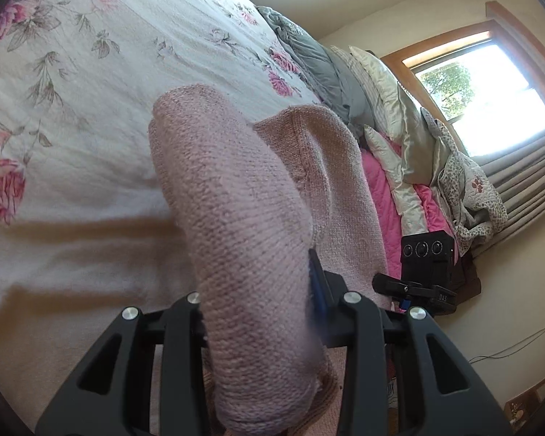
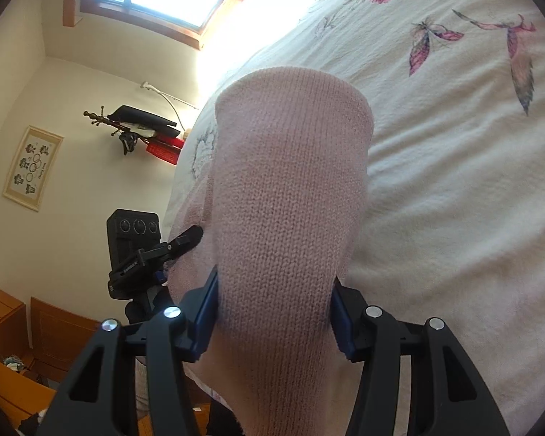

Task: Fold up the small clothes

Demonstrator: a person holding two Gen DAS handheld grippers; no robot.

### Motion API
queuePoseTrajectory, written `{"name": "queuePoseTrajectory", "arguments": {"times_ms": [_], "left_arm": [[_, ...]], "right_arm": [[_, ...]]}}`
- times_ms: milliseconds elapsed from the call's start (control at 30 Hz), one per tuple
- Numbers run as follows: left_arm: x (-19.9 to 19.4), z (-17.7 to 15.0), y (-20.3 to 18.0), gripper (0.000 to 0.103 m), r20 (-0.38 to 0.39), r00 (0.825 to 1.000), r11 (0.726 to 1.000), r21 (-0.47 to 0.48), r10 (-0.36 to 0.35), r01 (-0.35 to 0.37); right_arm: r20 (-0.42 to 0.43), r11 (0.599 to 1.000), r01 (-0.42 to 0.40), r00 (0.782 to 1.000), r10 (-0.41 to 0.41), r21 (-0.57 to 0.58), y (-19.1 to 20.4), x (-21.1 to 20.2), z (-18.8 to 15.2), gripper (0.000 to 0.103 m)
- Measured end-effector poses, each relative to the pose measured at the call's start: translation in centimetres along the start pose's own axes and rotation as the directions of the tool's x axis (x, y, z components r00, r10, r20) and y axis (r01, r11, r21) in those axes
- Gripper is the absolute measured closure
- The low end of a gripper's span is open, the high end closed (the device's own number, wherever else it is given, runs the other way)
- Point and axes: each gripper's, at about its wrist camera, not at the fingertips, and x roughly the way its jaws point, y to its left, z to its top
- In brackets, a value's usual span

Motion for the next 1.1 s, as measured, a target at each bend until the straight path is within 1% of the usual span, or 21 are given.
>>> {"name": "queuePoseTrajectory", "arguments": {"times_ms": [100, 133, 200, 233, 267, 300, 333, 400, 433, 467, 533, 567, 633, 700, 800, 833, 900, 967, 1000, 1067, 1100], "left_arm": [[1.6, -1.5, 2.1, 0.069, -0.017, 0.996, 0.996, 0.01, 0.088, -0.088], [1.9, -1.8, 3.0, 0.068, -0.015, 0.995, 0.995, 0.01, 0.099, -0.099], [2.0, -2.4, 4.4, 0.066, 0.007, 0.996, 0.996, -0.009, 0.089, -0.089], [2.1, -2.6, 4.7, 0.063, 0.019, 0.996, 0.996, -0.022, 0.085, -0.085], [2.0, -2.8, 4.9, 0.062, 0.029, 0.995, 0.995, -0.027, 0.095, -0.094], [1.9, -2.9, 4.8, 0.058, 0.04, 0.993, 0.994, -0.024, 0.11, -0.109], [1.9, -3.0, 4.5, 0.054, 0.049, 0.991, 0.992, -0.02, 0.128, -0.127], [1.2, -3.1, 4.0, 0.05, 0.058, 0.984, 0.986, -0.013, 0.168, -0.167], [0.6, -3.3, 3.9, 0.051, 0.064, 0.982, 0.984, -0.01, 0.179, -0.179], [0.0, -3.6, 3.7, 0.051, 0.07, 0.978, 0.981, -0.004, 0.195, -0.196], [-1.3, -4.4, 2.9, 0.051, 0.086, 0.965, 0.968, 0.017, 0.248, -0.251], [-2.1, -5.0, 2.4, 0.051, 0.104, 0.954, 0.958, 0.034, 0.281, -0.286], [-3.6, -6.4, 0.8, 0.051, 0.159, 0.927, 0.929, 0.091, 0.341, -0.358], [-4.9, -8.0, -1.1, 0.051, 0.219, 0.892, 0.89, 0.15, 0.395, -0.43], [-6.0, -10.6, -3.7, 0.05, 0.272, 0.873, 0.859, 0.214, 0.405, -0.465], [-6.0, -11.4, -4.3, 0.05, 0.275, 0.868, 0.85, 0.224, 0.414, -0.477], [-5.8, -12.6, -5.4, 0.05, 0.266, 0.874, 0.851, 0.235, 0.407, -0.469], [-5.4, -13.7, -5.5, 0.05, 0.248, 0.877, 0.851, 0.239, 0.412, -0.467], [-5.1, -14.0, -5.4, 0.05, 0.24, 0.873, 0.844, 0.243, 0.424, -0.477], [-4.3, -14.6, -5.1, 0.05, 0.221, 0.86, 0.829, 0.239, 0.461, -0.506], [-4.0, -14.7, -4.6, 0.05, 0.204, 0.859, 0.828, 0.233, 0.47, -0.509]], "right_arm": [[-0.012, 0.999, 0.052, 0.999, -0.052, 0.009, -2.0, 2.0, -1.1, 0.048], [0.001, 0.999, 0.046, 0.999, -0.046, 0.005, -2.5, 2.3, -1.5, 0.047], [0.043, 1.0, 0.016, 0.999, -0.016, 0.009, -3.0, 2.7, -2.1, 0.044], [0.048, 1.0, 0.023, 0.999, -0.024, 0.002, -3.1, 2.9, -2.2, 0.041], [0.054, 0.999, 0.034, 0.998, -0.034, -0.004, -3.2, 3.0, -2.5, 0.039], [0.052, 0.999, 0.046, 0.998, -0.045, -0.003, -3.1, 3.2, -2.5, 0.032], [0.046, 0.999, 0.05, 0.998, -0.051, 0.006, -2.9, 3.5, -2.5, 0.03], [0.042, 0.998, 0.062, 0.997, -0.063, 0.014, -2.7, 3.3, -2.5, 0.027], [0.042, 0.997, 0.075, 0.996, -0.075, 0.019, -2.7, 3.0, -2.6, 0.024], [0.045, 0.997, 0.08, 0.996, -0.081, 0.019, -2.6, 2.5, -2.9, 0.023], [0.049, 0.996, 0.087, 0.995, -0.088, 0.018, -2.9, 1.1, -4.1, 0.023], [0.051, 0.995, 0.096, 0.994, -0.097, 0.02, -2.7, 0.7, -4.6, 0.022], [0.063, 0.991, 0.132, 0.989, -0.133, 0.014, -1.9, -0.2, -5.8, 0.021], [0.098, 0.983, 0.183, 0.979, -0.18, -0.022, -0.5, -1.1, -7.0, 0.022], [0.134, 0.964, 0.255, 0.961, -0.244, -0.072, 1.8, -1.8, -9.1, 0.022], [0.143, 0.957, 0.279, 0.953, -0.265, -0.083, 2.2, -1.8, -10.0, 0.022], [0.143, 0.943, 0.32, 0.941, -0.306, -0.086, 2.3, -1.5, -11.2, 0.022], [0.137, 0.939, 0.332, 0.938, -0.319, -0.089, 2.1, -1.0, -12.1, 0.022], [0.132, 0.937, 0.338, 0.936, -0.326, -0.083, 1.9, -0.7, -12.5, 0.023], [0.126, 0.928, 0.365, 0.927, -0.354, -0.071, 0.8, -0.6, -13.0, 0.023], [0.122, 0.925, 0.375, 0.923, -0.366, -0.066, 0.4, -0.5, -13.1, 0.023]]}}
